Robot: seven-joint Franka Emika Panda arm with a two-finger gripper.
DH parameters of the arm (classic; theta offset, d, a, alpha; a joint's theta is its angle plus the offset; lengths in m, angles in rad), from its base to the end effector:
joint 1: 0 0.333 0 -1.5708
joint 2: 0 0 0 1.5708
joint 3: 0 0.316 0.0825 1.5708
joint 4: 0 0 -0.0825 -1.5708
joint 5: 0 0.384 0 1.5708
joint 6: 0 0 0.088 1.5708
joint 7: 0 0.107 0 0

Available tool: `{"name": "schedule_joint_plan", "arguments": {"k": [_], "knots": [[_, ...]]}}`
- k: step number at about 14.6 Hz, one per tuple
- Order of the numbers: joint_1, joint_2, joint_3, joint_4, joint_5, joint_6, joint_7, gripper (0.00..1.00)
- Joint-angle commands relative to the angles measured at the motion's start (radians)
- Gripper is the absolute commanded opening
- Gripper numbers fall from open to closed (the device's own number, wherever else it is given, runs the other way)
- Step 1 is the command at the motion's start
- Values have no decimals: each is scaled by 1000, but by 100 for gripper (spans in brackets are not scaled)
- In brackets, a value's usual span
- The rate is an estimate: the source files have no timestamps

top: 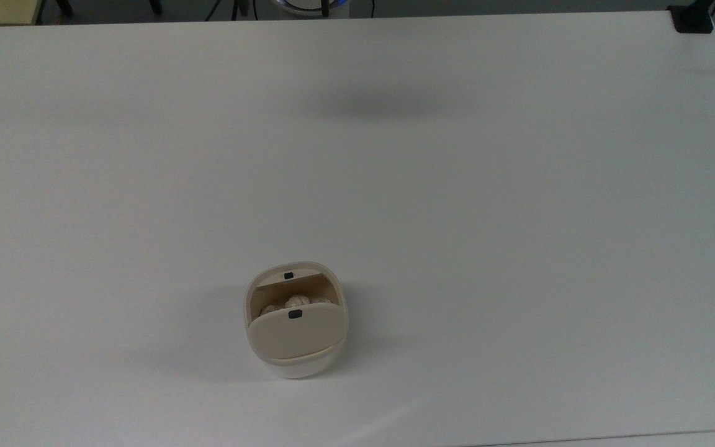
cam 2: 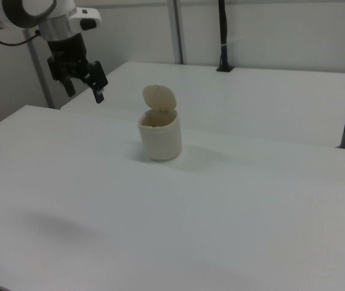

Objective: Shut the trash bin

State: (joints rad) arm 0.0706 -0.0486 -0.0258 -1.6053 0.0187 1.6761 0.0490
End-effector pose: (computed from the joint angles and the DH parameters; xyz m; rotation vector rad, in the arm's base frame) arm 0.5494 0.0261 0.6448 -3.1106 0.0079 -0.1842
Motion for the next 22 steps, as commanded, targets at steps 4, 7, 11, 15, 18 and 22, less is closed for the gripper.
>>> {"name": "schedule_joint_plan", "arguments": {"k": [4,7,11,15,18,22], "knots": [[11,-16,-2,-24,-11,-1,-5,100],[9,-17,-2,-21,-6,-1,-1,100],[8,-17,-2,-21,-3,1,-1,100],[8,-7,-2,-21,1,7,-11,100],[9,7,0,-18,10,5,5,92],[6,22,0,-2,41,51,200,57]]}}
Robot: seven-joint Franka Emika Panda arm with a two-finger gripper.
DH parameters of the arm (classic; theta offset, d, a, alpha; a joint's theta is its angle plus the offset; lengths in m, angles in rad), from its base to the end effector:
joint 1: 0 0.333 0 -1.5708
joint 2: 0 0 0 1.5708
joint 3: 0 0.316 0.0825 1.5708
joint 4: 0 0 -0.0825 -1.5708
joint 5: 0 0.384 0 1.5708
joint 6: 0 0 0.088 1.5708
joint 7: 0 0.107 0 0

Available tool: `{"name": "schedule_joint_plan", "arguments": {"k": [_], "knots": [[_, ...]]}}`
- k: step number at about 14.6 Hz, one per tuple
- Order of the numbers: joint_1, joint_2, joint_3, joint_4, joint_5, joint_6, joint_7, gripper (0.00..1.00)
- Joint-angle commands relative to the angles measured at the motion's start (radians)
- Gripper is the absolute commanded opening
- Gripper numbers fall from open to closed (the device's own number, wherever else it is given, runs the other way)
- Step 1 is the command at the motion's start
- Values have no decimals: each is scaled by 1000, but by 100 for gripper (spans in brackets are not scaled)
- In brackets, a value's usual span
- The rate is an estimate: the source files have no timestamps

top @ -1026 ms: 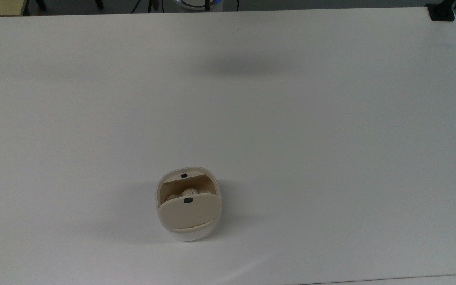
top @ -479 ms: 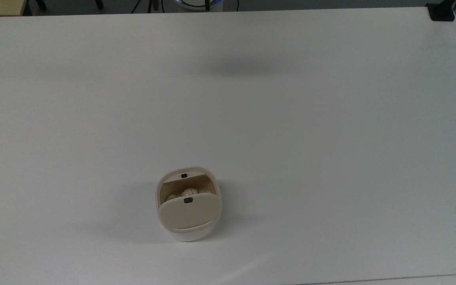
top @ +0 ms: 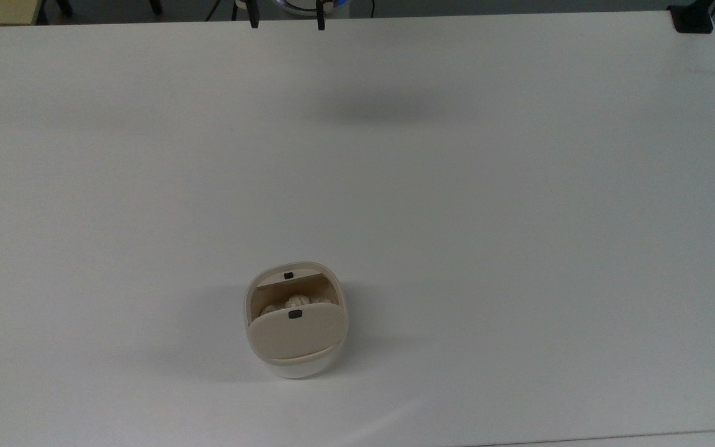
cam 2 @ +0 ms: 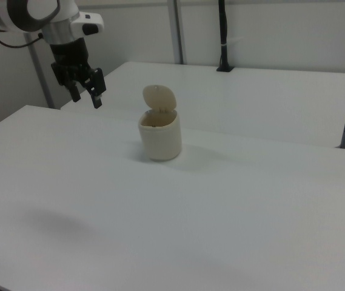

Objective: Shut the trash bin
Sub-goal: 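Move the gripper over the cream bin toward its raised lid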

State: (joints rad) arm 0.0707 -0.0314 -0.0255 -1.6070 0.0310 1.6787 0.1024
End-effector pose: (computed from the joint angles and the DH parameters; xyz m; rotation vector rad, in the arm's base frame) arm 0.5548 0.0279 0.6348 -3.0971 0.0914 -0.1558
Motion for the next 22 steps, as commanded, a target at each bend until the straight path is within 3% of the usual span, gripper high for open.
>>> {"name": "schedule_joint_plan", "arguments": {"k": [1,3,4,9,15,22], "knots": [[6,11,-1,-2,43,74,213,41],[3,37,-1,1,69,154,368,10],[4,51,-1,5,69,220,492,0],[17,128,-2,10,66,511,816,0],[17,342,-2,163,70,738,925,0],[26,455,-4,203,63,1005,1002,0]]}}
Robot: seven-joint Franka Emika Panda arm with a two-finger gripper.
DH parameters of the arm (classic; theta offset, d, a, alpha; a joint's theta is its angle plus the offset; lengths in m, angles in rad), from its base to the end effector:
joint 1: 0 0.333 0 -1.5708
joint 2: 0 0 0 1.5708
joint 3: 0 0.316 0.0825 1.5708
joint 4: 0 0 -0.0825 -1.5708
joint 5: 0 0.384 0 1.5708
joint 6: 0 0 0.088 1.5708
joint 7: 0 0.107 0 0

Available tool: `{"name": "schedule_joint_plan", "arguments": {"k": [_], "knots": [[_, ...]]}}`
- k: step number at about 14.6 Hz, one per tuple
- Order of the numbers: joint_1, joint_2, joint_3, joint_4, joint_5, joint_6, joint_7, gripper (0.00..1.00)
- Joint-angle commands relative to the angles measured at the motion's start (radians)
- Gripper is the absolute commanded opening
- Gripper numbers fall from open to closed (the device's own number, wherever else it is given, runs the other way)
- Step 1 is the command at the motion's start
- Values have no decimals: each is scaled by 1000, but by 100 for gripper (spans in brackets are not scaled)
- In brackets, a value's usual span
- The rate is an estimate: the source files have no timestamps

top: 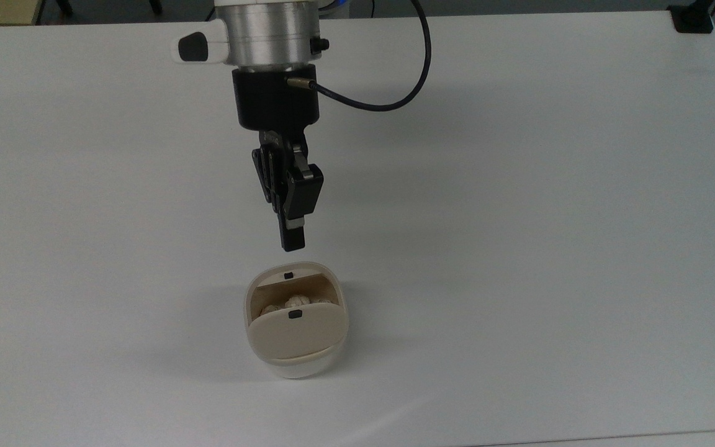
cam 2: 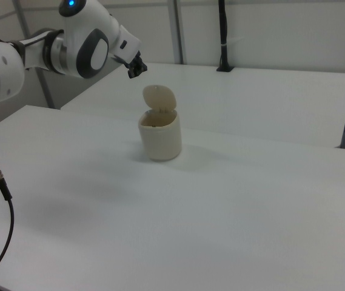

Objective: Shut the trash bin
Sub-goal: 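Move the gripper over the cream bin toward its raised lid, then lower the gripper fingers against the back of the upright lid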

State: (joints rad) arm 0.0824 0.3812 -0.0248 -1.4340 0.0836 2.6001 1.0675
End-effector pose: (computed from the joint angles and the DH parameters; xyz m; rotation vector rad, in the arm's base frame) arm 0.7232 0.0435 0.5693 -2.1947 1.2832 -0.8465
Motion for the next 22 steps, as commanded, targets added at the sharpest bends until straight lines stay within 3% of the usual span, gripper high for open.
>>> {"name": "schedule_joint_plan", "arguments": {"k": [1,5,11,15,18,22], "knots": [[14,53,-4,30,12,131,41,0],[37,128,-21,72,4,219,84,0],[77,196,-99,130,2,242,161,0],[152,238,-197,132,4,252,209,0],[160,239,-207,122,1,250,210,0],[161,229,-205,86,-56,245,207,0]]}}
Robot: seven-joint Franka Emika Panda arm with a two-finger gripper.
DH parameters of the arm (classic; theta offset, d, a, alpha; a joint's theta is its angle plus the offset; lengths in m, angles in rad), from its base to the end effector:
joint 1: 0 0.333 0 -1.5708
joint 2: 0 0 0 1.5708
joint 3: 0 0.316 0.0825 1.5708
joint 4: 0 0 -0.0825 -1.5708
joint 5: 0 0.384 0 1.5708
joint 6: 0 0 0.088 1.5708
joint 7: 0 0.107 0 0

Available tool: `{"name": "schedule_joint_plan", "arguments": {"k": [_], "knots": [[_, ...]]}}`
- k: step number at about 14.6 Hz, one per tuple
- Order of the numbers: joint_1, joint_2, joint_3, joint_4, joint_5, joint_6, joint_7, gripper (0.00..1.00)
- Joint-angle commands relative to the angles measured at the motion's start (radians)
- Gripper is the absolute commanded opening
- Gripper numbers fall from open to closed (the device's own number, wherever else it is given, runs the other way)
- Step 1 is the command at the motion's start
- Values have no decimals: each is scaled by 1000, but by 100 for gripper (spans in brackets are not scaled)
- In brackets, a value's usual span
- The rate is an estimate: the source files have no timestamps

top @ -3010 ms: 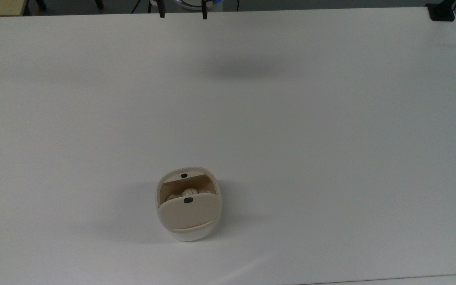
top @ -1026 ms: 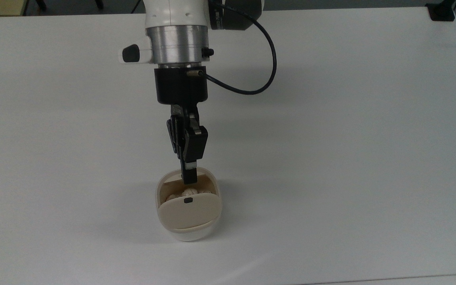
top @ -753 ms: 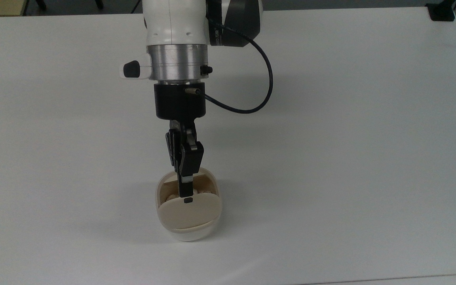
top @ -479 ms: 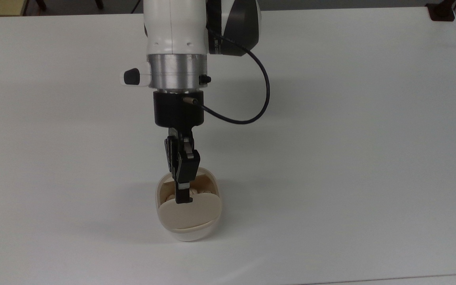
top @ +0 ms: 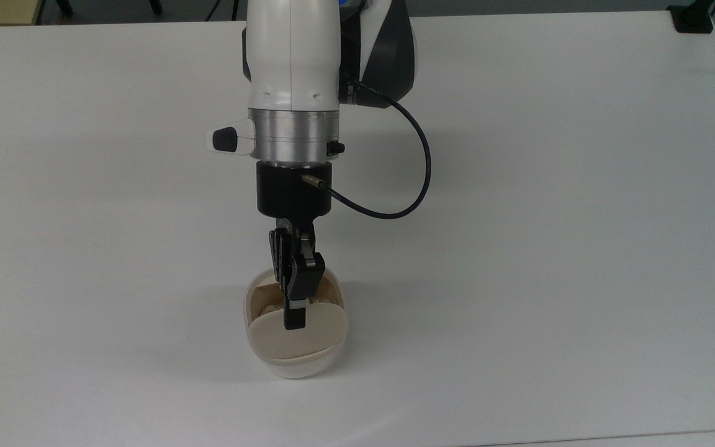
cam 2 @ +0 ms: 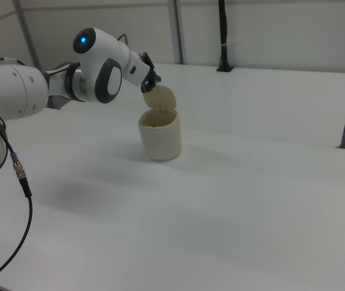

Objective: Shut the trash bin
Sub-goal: 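Lower the gripper fingers against the back of the upright lid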

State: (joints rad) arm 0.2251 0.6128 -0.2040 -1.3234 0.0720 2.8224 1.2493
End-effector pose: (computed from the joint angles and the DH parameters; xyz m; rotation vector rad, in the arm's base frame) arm 0.7722 0.0594 0.4912 -2.0374 1.3837 -0.9875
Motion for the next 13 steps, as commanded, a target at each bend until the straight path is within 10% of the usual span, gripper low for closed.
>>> {"name": "schedule_joint_plan", "arguments": {"k": [1,13], "knots": [[19,-5,-25,-28,-58,22,25,0],[14,-149,-6,-238,-98,19,-57,0]]}}
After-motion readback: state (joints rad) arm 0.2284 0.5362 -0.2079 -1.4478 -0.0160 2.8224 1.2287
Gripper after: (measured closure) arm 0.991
